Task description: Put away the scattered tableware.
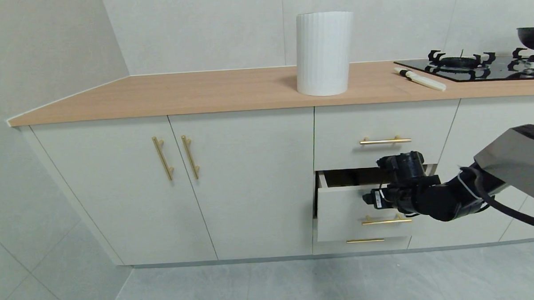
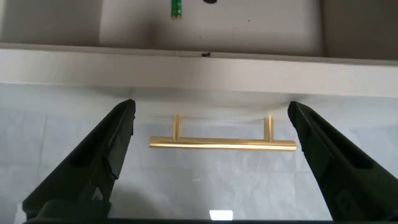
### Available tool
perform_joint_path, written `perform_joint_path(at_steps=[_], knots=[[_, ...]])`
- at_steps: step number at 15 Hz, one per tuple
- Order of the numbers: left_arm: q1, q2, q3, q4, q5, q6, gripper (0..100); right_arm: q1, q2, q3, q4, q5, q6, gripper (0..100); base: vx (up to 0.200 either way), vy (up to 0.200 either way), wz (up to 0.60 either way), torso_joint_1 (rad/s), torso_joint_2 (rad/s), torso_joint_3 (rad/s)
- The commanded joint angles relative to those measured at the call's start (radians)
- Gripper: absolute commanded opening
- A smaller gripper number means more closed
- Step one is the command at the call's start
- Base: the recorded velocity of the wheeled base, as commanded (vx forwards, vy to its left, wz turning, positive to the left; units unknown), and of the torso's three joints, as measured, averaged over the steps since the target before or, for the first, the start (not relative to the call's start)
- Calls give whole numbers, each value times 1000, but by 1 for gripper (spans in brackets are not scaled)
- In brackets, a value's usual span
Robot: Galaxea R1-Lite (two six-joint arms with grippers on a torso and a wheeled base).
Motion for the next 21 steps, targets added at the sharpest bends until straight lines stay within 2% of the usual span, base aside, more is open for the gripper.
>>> perform_joint_path(at_steps=[1,9,14,18,21], knots=[[1,2,0,0,0,0,100,-21,36,-3,-25,1,0,100,0,0,0,0,0,0],[-1,0,0,0,0,0,100,-113,136,-44,-214,-2,-1,100,0,0,0,0,0,0],[1,0,0,0,0,0,100,-168,171,-98,-231,-2,0,100,0,0,0,0,0,0],[1,0,0,0,0,0,100,-165,197,-122,-232,-2,10,100,0,0,0,0,0,0],[-1,0,-2,0,0,0,100,-141,233,-118,-341,-28,5,100,0,0,0,0,0,0]])
